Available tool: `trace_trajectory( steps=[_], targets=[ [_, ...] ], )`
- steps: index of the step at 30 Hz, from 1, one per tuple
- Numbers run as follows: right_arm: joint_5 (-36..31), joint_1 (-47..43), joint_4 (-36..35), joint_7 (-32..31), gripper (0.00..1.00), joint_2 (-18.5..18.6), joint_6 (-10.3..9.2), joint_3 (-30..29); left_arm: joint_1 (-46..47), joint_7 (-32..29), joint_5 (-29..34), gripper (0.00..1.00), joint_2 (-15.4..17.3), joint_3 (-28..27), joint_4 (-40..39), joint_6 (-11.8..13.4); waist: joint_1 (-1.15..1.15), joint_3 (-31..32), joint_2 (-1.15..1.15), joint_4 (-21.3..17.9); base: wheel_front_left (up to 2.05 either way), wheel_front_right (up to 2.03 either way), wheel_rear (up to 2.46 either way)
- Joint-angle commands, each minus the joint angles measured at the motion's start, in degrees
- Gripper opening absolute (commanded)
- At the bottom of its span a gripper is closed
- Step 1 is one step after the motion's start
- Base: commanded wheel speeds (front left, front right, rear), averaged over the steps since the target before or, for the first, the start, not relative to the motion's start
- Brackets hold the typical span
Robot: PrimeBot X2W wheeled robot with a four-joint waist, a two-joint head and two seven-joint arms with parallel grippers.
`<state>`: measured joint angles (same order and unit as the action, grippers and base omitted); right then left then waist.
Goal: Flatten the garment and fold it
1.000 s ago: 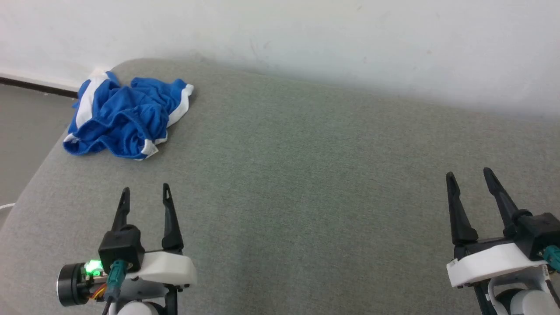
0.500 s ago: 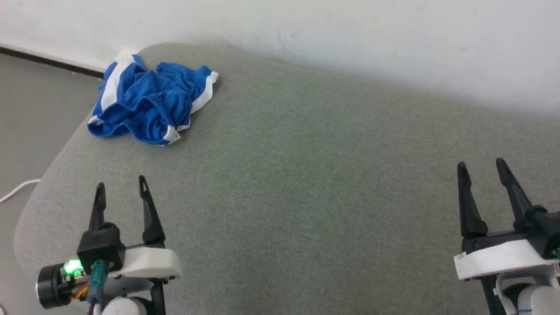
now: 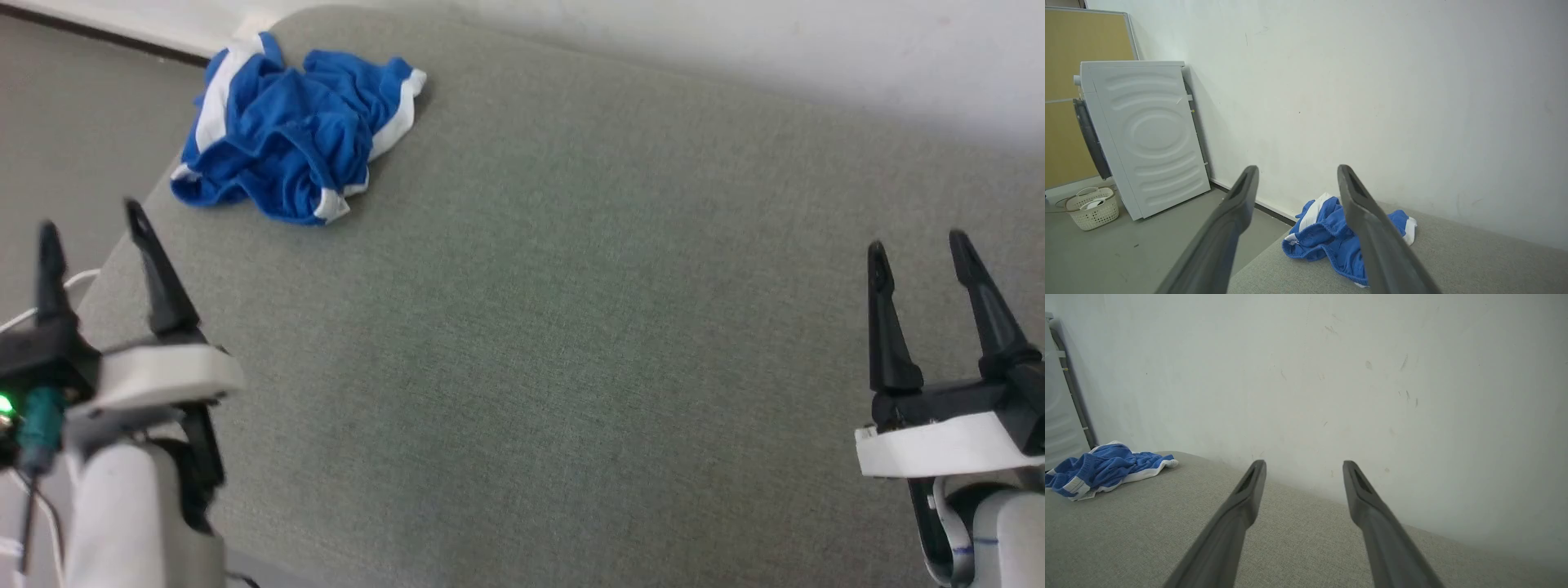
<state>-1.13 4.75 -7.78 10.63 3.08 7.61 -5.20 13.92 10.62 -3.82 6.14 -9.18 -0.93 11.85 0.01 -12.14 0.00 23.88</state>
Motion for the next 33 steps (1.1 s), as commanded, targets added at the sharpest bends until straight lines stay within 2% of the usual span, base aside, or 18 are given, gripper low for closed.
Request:
trace_trajectory(
  steps=[1, 8, 10, 17, 22, 25, 26, 33],
  targets=[
    [-1.0, 1.5, -0.8, 0.5, 1.0, -0.1, -0.09, 0.2, 2.8, 0.5, -0.4, 1.0, 1.0, -1.4, 0.9, -0.7, -0.01, -4.3, 0.0, 0.8, 0.0, 0.0, 0.0],
    [-5.0, 4.8, -3.5, 1.4, 1.0, 0.5, -0.1, 1.7, 13.9, 1.4, -1.5, 1.0, 4.9, -5.7, 8.2, -5.6, -0.01, -10.9, 0.0, 0.3, 0.0, 0.0, 0.0],
    [-5.7, 5.7, -4.6, 1.6, 1.0, 1.0, -0.1, 2.1, 17.4, 1.6, -1.4, 1.0, 6.8, -6.0, 10.4, -7.7, -0.01, -12.7, 0.0, 0.1, 0.0, 0.0, 0.0],
    [-8.3, 8.7, -9.1, 2.4, 1.0, 2.8, -0.1, 3.7, 31.4, 1.3, -3.0, 1.0, 14.0, -5.4, 27.4, -14.7, -0.01, -18.6, 0.0, -0.8, 0.0, 0.0, 0.0],
    [-9.4, 10.6, -12.5, 3.0, 1.0, 3.3, -0.11, 4.2, 42.4, -7.9, -7.7, 1.0, 17.4, -4.4, 38.8, -17.9, -0.01, -22.9, 0.0, -2.0, 0.0, 0.0, 0.0],
    [-10.1, 12.0, -14.5, 3.4, 1.0, 3.6, -0.11, 4.7, 47.6, -15.2, -10.6, 1.0, 19.8, -2.4, 43.9, -18.7, -0.01, -25.6, 0.0, -3.1, 0.0, 0.0, 0.0],
    [-10.1, 12.0, -14.5, 3.4, 1.0, 3.6, -0.11, 4.7, 47.6, -15.2, -10.6, 1.0, 19.8, -2.4, 43.9, -18.7, -0.01, -25.6, 0.0, -3.1, 0.0, 0.0, 0.0],
    [-11.1, 14.9, -18.4, 4.2, 1.0, 3.7, -0.12, 5.4, 54.5, -35.4, -24.7, 1.0, 25.0, 8.6, 46.5, -19.2, -0.01, -31.4, 0.0, -5.4, 0.0, 0.0, 0.0]
  ],
)
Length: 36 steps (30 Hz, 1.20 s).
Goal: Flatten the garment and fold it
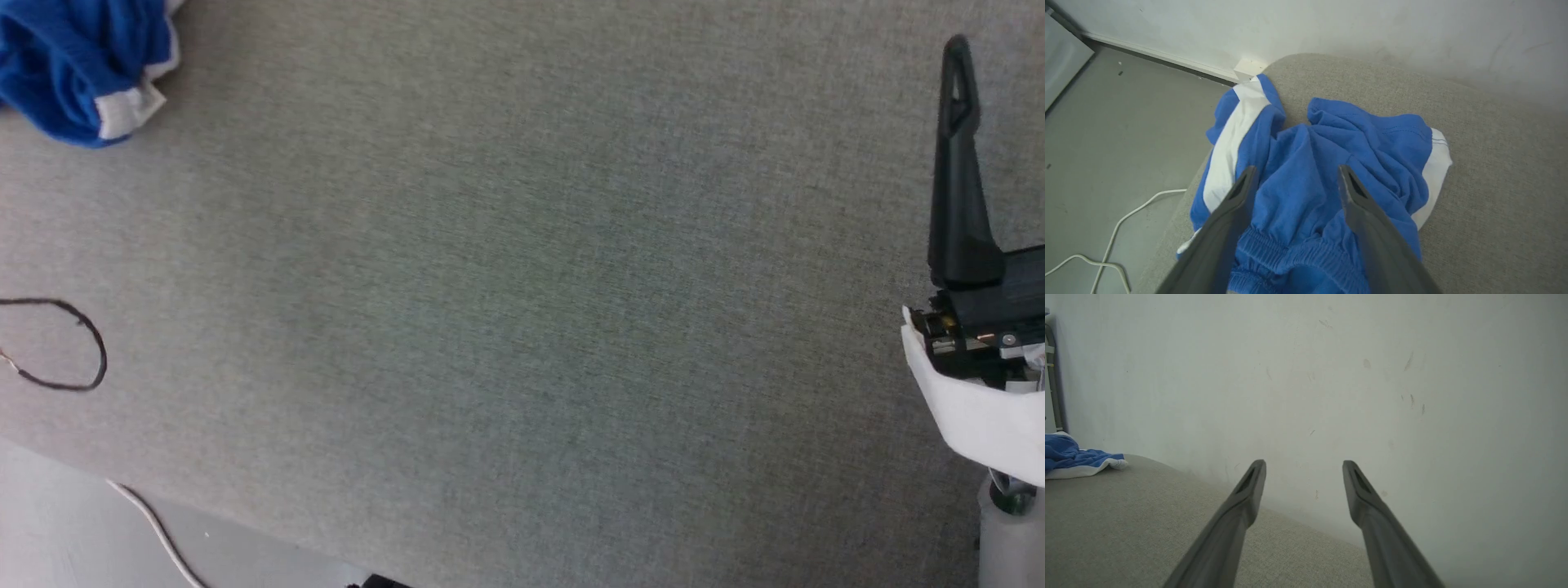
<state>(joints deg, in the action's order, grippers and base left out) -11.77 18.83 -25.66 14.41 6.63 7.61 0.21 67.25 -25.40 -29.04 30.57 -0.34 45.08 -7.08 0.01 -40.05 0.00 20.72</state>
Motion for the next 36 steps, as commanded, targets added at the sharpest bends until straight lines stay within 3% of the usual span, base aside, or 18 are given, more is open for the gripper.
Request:
trace_trajectory(
  steps=[1, 4, 9, 15, 16, 20, 27, 36],
  targets=[
    [-0.6, 1.2, -0.9, 0.6, 1.0, 0.1, -0.12, 0.0, 1.7, -1.4, -1.9, 1.0, 1.5, 0.3, 0.7, -0.4, -0.01, -4.2, 0.0, -2.5, 0.0, 0.0, 0.0],
    [-0.6, 1.7, -1.3, 0.6, 1.0, -0.2, -0.12, 0.3, 0.4, -8.9, -5.9, 1.0, 3.9, 4.0, 0.9, -0.4, -0.01, -5.3, 0.0, -3.7, 0.0, 0.0, 0.0],
    [-0.6, 2.3, -1.5, 0.6, 1.0, -0.4, -0.12, 0.2, -2.3, -17.5, -13.4, 1.0, 5.2, 7.6, -0.1, -0.4, -0.01, -6.4, 0.0, -4.7, 0.0, 0.0, 0.0],
    [-0.5, 3.1, -1.1, 0.6, 1.0, -0.5, -0.12, 0.3, -5.2, -19.4, -16.8, 1.0, 5.6, 11.9, -0.4, -0.4, -0.01, -6.4, 0.0, -5.1, 0.0, 0.0, 0.0],
    [-0.5, 3.2, -1.0, 0.6, 1.0, -0.5, -0.12, 0.3, -5.4, -19.6, -17.2, 0.0, 5.8, 12.6, -0.3, -0.4, -0.01, -6.2, 0.0, -5.2, 0.0, 0.0, 0.0],
    [-0.4, 3.1, -0.1, 0.6, 1.0, -0.7, -0.12, 0.1, -5.3, -18.4, -18.5, 0.0, 7.0, 14.7, -0.5, -0.4, -0.01, -4.4, 0.0, -5.2, 0.0, 0.0, 0.0],
    [0.6, 0.5, 3.5, 0.6, 1.0, -2.1, -0.12, -1.2, -2.7, -12.7, -16.8, 0.0, 11.7, 19.8, -3.9, -0.4, -0.01, 2.6, 0.0, -5.2, 0.0, 0.0, 0.0],
    [2.2, -4.6, 8.6, 0.6, 1.0, -3.6, -0.12, -3.3, 2.5, -8.9, -16.8, 0.0, 15.3, 31.0, -15.9, -0.4, -0.01, 13.8, 0.0, -6.3, 0.0, 0.0, 0.0]
  ],
)
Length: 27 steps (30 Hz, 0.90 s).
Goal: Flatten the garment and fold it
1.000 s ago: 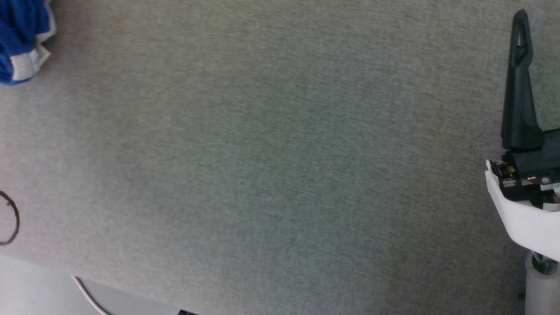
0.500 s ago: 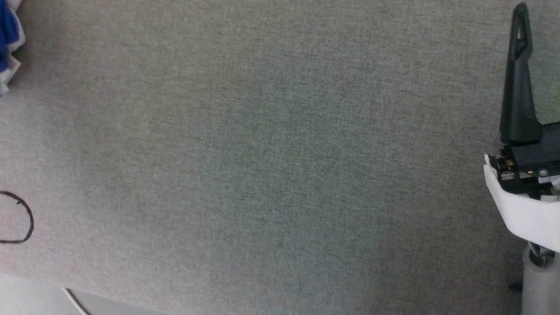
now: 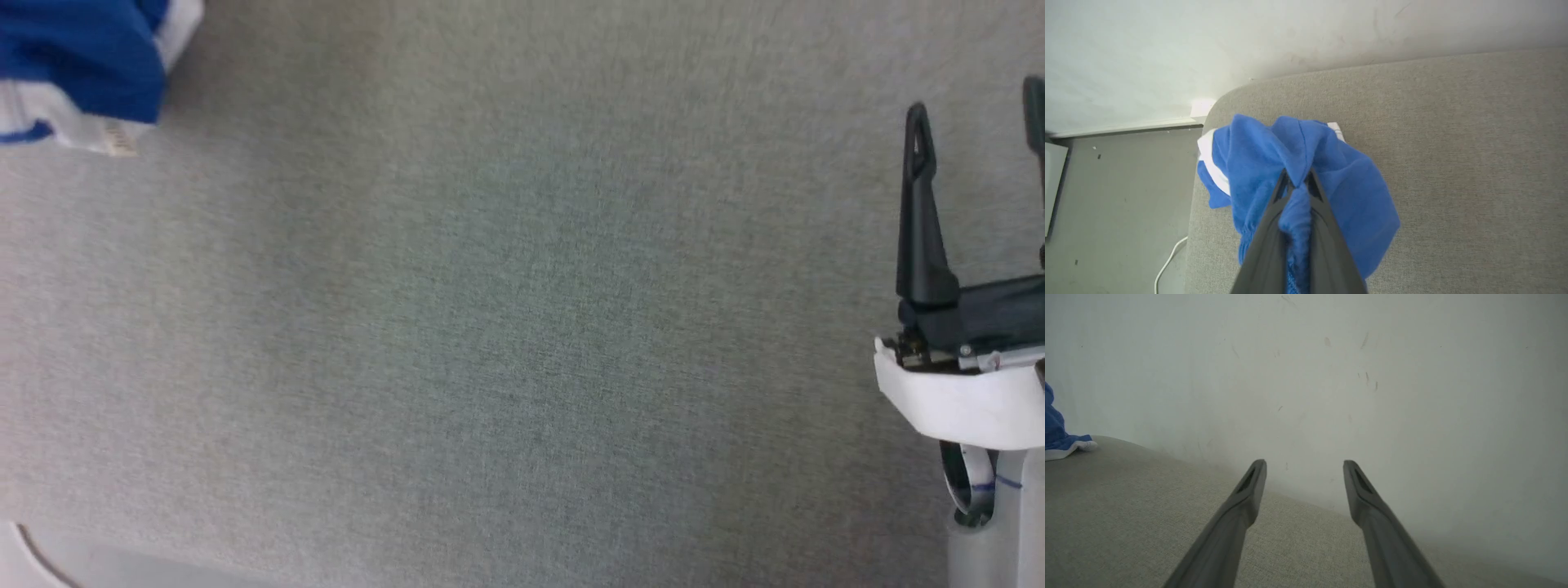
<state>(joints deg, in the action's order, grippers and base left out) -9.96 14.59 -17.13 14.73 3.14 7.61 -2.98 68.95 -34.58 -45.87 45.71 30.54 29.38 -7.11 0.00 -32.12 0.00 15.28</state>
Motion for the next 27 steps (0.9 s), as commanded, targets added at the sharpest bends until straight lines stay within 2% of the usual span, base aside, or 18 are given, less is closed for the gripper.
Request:
trace_trajectory(
  steps=[1, 5, 13, 22, 27],
  targets=[
    [0.6, -0.9, 0.5, 0.3, 1.0, -0.2, -0.12, -0.2, 1.5, 0.3, 0.1, 0.0, 0.1, 1.5, -1.6, -0.4, 0.0, 7.1, 0.0, -1.2, 0.0, 0.0, 0.0],
    [3.8, -2.7, 1.8, 0.3, 1.0, -0.2, -0.12, -1.0, 4.6, -0.1, 0.4, 0.0, -0.5, 7.2, -7.4, -0.4, 0.0, 11.0, 0.0, -3.0, 0.0, 0.0, 0.0],
    [7.4, -6.3, 3.9, 0.3, 1.0, -0.2, -0.12, -1.7, 10.0, 0.7, -0.8, 0.0, -3.8, 19.3, -17.0, -0.4, 0.0, 16.7, 0.0, -9.7, 0.0, 0.0, 0.0],
    [9.2, -9.3, 5.8, 0.3, 1.0, -0.3, -0.12, -2.1, 13.3, 5.9, -5.2, 0.0, -12.1, 31.8, -20.1, -0.4, 0.0, 20.5, 0.0, -18.1, 0.0, 0.0, 0.0],
    [10.1, -10.1, 6.6, 0.3, 1.0, -0.3, -0.12, -2.9, 13.0, 9.8, -7.8, 0.0, -16.9, 38.0, -19.7, -0.4, 0.0, 20.7, 0.0, -21.1, 0.0, 0.0, 0.0]
  ],
)
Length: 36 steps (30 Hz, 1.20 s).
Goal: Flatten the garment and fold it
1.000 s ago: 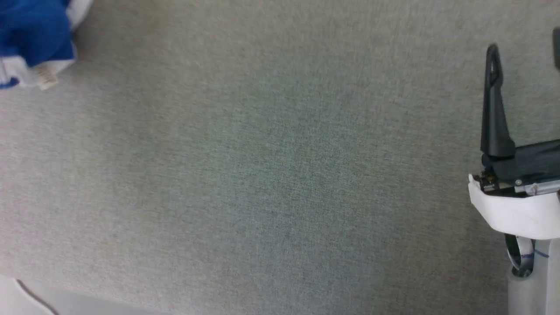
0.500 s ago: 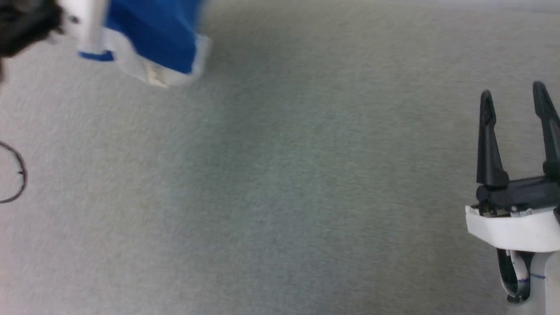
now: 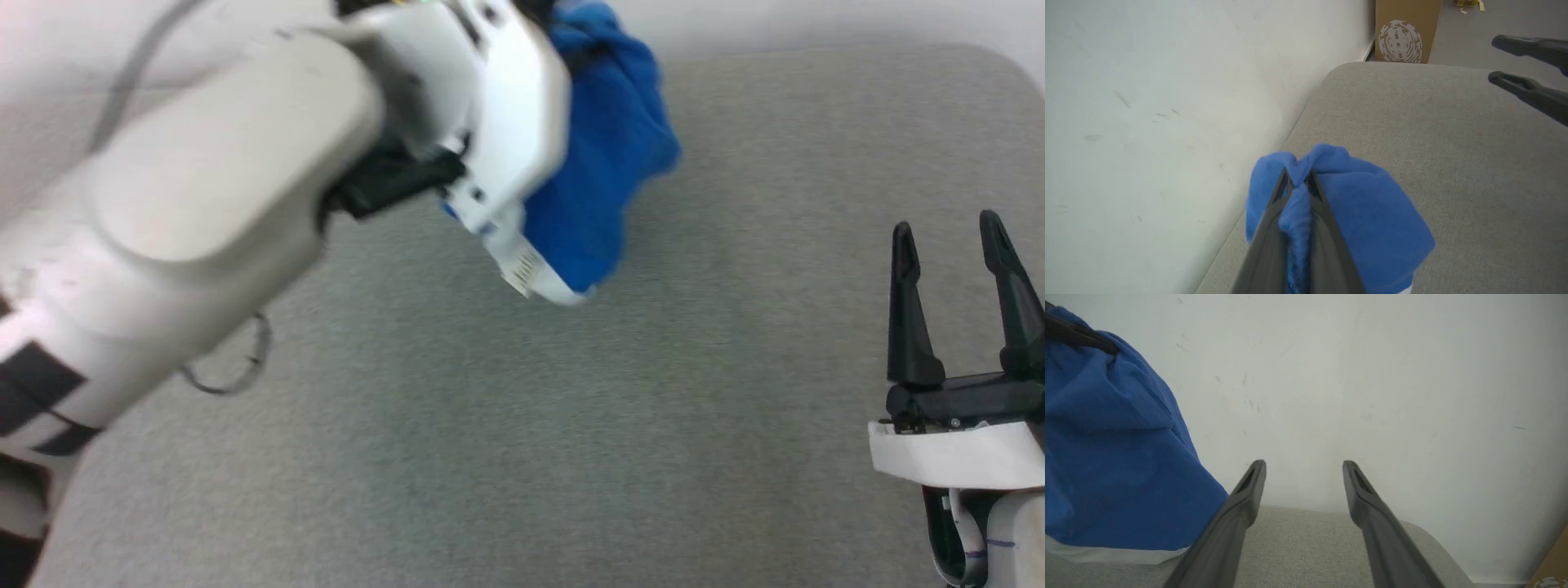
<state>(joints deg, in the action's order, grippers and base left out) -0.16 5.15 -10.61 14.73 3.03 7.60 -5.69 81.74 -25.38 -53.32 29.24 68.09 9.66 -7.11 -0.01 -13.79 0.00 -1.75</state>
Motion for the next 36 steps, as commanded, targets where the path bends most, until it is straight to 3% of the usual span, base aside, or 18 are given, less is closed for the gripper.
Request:
trace_trajectory(
  steps=[1, 9, 19, 24, 25, 26, 32, 36],
  targets=[
    [0.5, -0.8, 0.2, 0.3, 1.0, -0.1, -0.11, -0.2, -0.2, 1.3, -0.9, 0.0, -1.1, 1.5, 0.3, -0.4, 0.01, 2.4, 0.0, -4.5, 0.0, 0.0, 0.0],
    [1.3, -0.6, 0.6, 0.3, 1.0, -0.1, -0.11, -0.4, -9.2, 1.5, -1.5, 0.0, -3.1, 5.1, 2.9, -0.4, 0.01, 1.0, 0.0, -5.4, 0.0, 0.0, 0.0],
    [0.9, 1.0, 1.4, 0.3, 1.0, -0.1, -0.11, 0.3, -29.8, -8.2, 5.3, 0.0, -3.1, 5.3, 4.8, -0.4, 0.01, -1.1, 0.0, -4.5, 0.0, 0.0, 0.0],
    [0.5, 0.9, 2.1, 0.3, 1.0, -0.1, -0.11, 0.3, -32.7, -6.2, 6.6, 0.0, -3.3, 5.3, 7.0, -0.4, 0.01, -0.5, 0.0, -4.0, 0.0, 0.0, 0.0],
    [0.4, 0.8, 2.3, 0.3, 1.0, -0.1, -0.11, 0.3, -32.5, -4.3, 6.9, 0.12, -3.4, 5.3, 7.8, -0.4, 0.01, -0.1, 0.0, -3.8, 0.0, 0.0, 0.0],
    [0.4, 0.6, 2.4, 0.3, 1.0, -0.1, -0.11, 0.4, -32.1, -1.6, 7.3, 1.0, -3.5, 5.3, 8.4, -0.4, 0.01, 0.4, 0.0, -3.7, 0.0, 0.0, 0.0],
    [-0.1, -1.2, 2.5, 0.3, 1.0, -0.1, -0.11, 0.0, -28.9, 21.1, 9.5, 1.0, -5.6, 2.7, 13.6, -0.2, 0.01, 4.3, 0.0, -1.6, 0.0, 0.0, 0.0],
    [-0.3, -2.3, 2.2, 0.3, 1.0, -0.1, -0.11, -0.5, -29.5, 32.5, 10.0, 1.0, -5.8, -2.0, 15.2, 2.8, 0.01, 6.0, 0.0, 0.0, 0.0, 0.0, 0.0]
  ],
)
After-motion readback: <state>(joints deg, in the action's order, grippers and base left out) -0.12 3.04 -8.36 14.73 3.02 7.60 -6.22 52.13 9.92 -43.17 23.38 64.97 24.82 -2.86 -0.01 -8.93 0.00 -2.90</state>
